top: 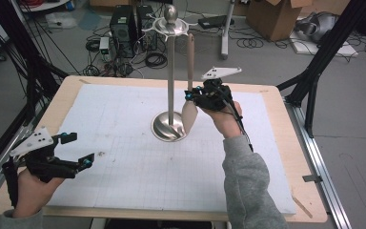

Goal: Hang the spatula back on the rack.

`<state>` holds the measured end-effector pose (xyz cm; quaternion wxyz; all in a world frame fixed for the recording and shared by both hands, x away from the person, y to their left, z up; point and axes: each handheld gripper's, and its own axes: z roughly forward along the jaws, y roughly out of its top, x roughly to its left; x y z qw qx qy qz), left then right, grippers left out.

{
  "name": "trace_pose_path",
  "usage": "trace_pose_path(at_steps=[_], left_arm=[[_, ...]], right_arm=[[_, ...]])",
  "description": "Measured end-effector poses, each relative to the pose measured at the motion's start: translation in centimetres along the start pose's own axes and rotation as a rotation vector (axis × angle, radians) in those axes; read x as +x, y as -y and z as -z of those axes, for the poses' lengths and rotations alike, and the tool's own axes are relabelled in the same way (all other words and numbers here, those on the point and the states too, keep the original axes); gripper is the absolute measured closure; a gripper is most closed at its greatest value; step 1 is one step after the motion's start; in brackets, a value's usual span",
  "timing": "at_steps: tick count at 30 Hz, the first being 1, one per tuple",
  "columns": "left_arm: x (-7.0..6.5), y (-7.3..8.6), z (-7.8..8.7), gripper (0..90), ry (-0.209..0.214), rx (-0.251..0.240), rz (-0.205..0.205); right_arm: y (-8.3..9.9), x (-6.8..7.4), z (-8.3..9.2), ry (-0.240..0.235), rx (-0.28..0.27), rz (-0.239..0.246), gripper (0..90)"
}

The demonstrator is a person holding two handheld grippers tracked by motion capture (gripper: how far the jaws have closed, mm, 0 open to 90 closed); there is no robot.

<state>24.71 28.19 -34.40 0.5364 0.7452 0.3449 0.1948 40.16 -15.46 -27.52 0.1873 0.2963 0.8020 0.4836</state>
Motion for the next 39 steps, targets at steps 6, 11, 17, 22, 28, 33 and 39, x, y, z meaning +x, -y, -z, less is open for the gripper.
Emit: trace_pose_path(at_steps=[6, 11, 17, 22, 28, 33, 39], left_arm=[[0.0, 0.0, 0.1, 1.7, -0.002, -0.006, 0.003], [0.0, 0.0, 0.2, 1.7, -0.005, -0.004, 0.002], [0.0, 0.2, -0.1, 1.7, -0.002, 0.009, 0.006], [-0.1, 0.2, -0.2, 1.7, 0.002, 0.008, 0.005], [0.0, 0.2, -0.1, 1.7, 0.001, 0.005, 0.007], [0.1, 0.2, 0.0, 1.7, 0.003, 0.002, 0.008], [0.3, 0.0, 0.0, 1.7, 0.004, -0.007, 0.011]], right_arm=[[-0.1, 0.1, -0.4, 0.001, -0.003, -0.002, 77.9], [-0.1, 0.1, -0.2, 0.029, -0.004, 0.006, 76.9], [0.0, 0.0, 0.3, 0.045, -0.028, 0.011, 68.2], [-0.1, 0.1, 1.2, 0.057, -0.074, 0.012, 49.2], [-0.3, 0.5, 2.2, 0.039, -0.109, -0.010, 25.9], [-0.3, 1.0, 2.9, 0.019, -0.109, -0.023, 14.4], [0.9, 2.1, 4.5, 0.024, -0.164, -0.004, 13.9]])
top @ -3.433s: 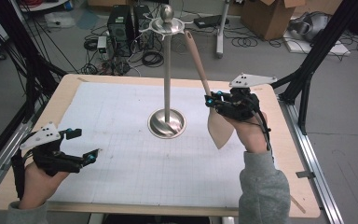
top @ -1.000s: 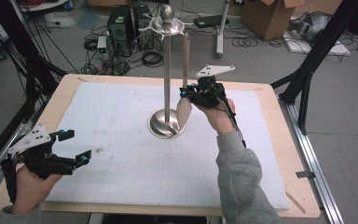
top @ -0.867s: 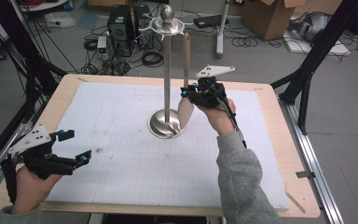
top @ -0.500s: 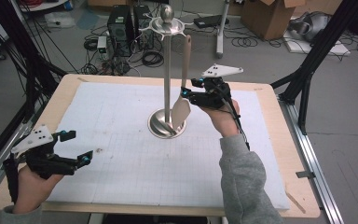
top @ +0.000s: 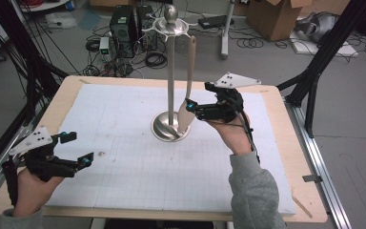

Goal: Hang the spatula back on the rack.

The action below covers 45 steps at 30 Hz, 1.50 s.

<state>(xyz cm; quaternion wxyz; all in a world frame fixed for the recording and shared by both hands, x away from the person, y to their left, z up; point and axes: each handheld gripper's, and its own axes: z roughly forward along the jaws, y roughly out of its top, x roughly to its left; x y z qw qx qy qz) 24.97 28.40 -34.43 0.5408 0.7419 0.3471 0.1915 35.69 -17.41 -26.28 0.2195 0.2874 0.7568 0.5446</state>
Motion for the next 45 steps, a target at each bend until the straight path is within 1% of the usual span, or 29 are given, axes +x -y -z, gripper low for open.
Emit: trace_pose_path(at_steps=[2, 4, 5, 7, 8, 10, 13, 15, 18, 19, 20, 26, 28, 30, 31, 33, 36, 38, 41, 43, 45], left_arm=[[0.1, -0.1, -0.1, 1.7, 0.000, -0.005, 0.002], [0.1, -0.2, -0.1, 1.7, -0.001, -0.007, 0.003], [0.2, -0.2, -0.2, 1.7, 0.000, -0.007, 0.000], [0.2, -0.3, -0.3, 1.7, 0.001, -0.010, 0.002], [0.2, -0.3, -0.4, 1.7, -0.001, -0.010, 0.002], [0.2, -0.3, -0.5, 1.7, 0.001, -0.008, 0.003], [0.1, -0.3, -0.7, 1.7, 0.002, -0.004, 0.003], [0.1, -0.3, -0.8, 1.7, 0.002, 0.000, 0.000], [0.1, -0.3, -0.7, 1.7, -0.001, -0.003, 0.001], [0.1, -0.3, -0.6, 1.7, -0.002, -0.004, 0.000], [0.1, -0.3, -0.6, 1.7, -0.005, -0.007, -0.001], [0.1, -0.4, -0.3, 1.7, -0.016, -0.022, 0.001], [0.1, -0.5, -0.2, 1.7, -0.022, -0.030, 0.001], [0.1, -0.5, -0.2, 1.7, -0.024, -0.039, 0.001], [0.1, -0.5, -0.2, 1.7, -0.026, -0.043, -0.001], [0.1, -0.6, -0.2, 1.7, -0.026, -0.046, 0.002], [0.1, -0.6, -0.1, 1.7, -0.024, -0.052, 0.001], [0.0, -0.7, 0.0, 1.7, -0.026, -0.057, 0.001], [0.0, -0.7, 0.1, 1.7, -0.026, -0.063, -0.001], [0.1, -0.7, 0.2, 1.7, -0.029, -0.067, 0.000], [0.1, -0.7, 0.2, 1.7, -0.030, -0.069, 0.000]], right_arm=[[0.2, 0.0, 0.3, 0.007, -0.009, 0.003, 13.8], [0.7, 0.0, 1.0, 0.013, -0.026, -0.010, 13.8], [0.9, 0.0, 1.4, 0.012, -0.024, -0.013, 13.8], [1.7, 0.2, 2.4, 0.025, -0.027, -0.015, 13.9], [1.7, 0.2, 2.4, 0.025, -0.027, -0.015, 13.9], [2.2, 0.3, 2.9, 0.032, -0.028, -0.012, 13.9], [3.0, 0.4, 3.6, 0.027, -0.030, -0.021, 13.9], [3.7, 0.6, 4.2, 0.039, -0.025, -0.022, 13.9], [4.1, 0.7, 4.6, 0.048, -0.023, -0.020, 13.9], [4.6, 0.7, 5.0, 0.064, -0.030, -0.017, 13.9], [4.8, 0.7, 5.2, 0.069, -0.030, -0.021, 13.9], [5.8, 1.0, 6.2, 0.090, -0.041, -0.024, 13.9], [6.2, 1.0, 6.6, 0.090, -0.041, -0.020, 13.9], [6.6, 1.1, 6.9, 0.090, -0.030, -0.017, 13.9], [7.0, 1.2, 7.1, 0.075, -0.022, -0.028, 13.9], [7.2, 1.3, 7.2, 0.065, -0.016, -0.029, 13.9], [7.7, 1.6, 7.4, 0.061, -0.011, -0.016, 13.9], [8.2, 1.6, 7.6, 0.056, -0.013, -0.016, 13.9], [8.9, 1.3, 7.8, 0.054, -0.011, -0.030, 13.9], [9.3, 1.2, 8.1, 0.050, -0.021, -0.043, 13.9], [9.6, 1.0, 8.5, 0.060, -0.023, -0.051, 13.9]])
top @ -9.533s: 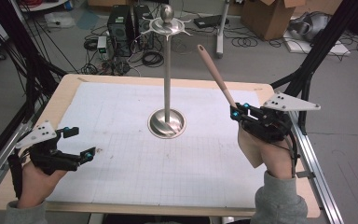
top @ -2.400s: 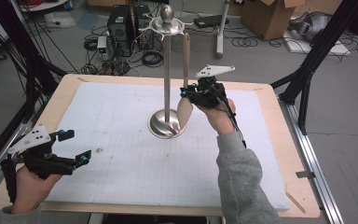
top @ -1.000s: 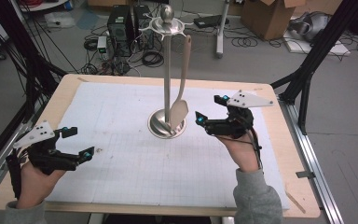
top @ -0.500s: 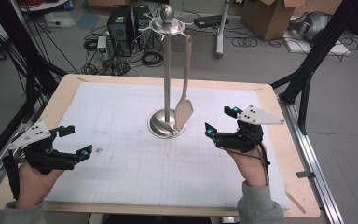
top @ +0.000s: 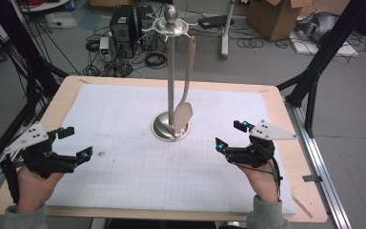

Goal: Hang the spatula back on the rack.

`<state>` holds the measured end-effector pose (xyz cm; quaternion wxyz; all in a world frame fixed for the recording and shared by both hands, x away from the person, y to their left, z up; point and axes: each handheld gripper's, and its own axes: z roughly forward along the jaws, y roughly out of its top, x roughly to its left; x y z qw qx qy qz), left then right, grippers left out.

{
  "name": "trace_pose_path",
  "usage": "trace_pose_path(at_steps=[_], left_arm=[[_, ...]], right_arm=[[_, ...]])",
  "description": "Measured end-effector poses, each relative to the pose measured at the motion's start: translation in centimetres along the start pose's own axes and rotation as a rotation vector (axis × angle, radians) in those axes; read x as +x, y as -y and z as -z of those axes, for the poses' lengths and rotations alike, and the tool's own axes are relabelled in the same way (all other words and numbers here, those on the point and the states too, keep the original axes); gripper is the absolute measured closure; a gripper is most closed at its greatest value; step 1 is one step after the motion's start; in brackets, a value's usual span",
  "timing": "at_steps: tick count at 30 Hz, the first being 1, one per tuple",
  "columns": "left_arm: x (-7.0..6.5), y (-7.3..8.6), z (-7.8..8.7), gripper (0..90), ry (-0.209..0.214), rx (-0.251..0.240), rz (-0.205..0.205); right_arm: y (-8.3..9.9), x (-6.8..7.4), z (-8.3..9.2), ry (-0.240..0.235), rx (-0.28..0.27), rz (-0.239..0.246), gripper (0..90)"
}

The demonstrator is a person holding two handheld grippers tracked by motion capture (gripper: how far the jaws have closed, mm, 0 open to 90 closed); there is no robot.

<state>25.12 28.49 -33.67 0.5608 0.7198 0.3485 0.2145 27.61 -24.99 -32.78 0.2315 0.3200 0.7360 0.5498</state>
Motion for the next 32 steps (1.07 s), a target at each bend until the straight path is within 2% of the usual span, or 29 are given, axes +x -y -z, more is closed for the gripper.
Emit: trace_pose_path(at_steps=[21, 29, 32], left_arm=[[0.1, -0.1, 0.4, 1.7, -0.013, -0.022, 0.001], [0.1, -0.2, 0.5, 1.7, -0.011, -0.021, 0.000], [0.1, -0.2, 0.4, 1.7, -0.012, -0.020, -0.002]], right_arm=[[2.0, -2.2, 2.9, 0.022, -0.049, -0.080, 13.9], [2.6, -2.7, 2.8, 0.019, -0.039, -0.104, 13.9], [2.7, -2.7, 2.4, -0.002, -0.029, -0.113, 13.9]])
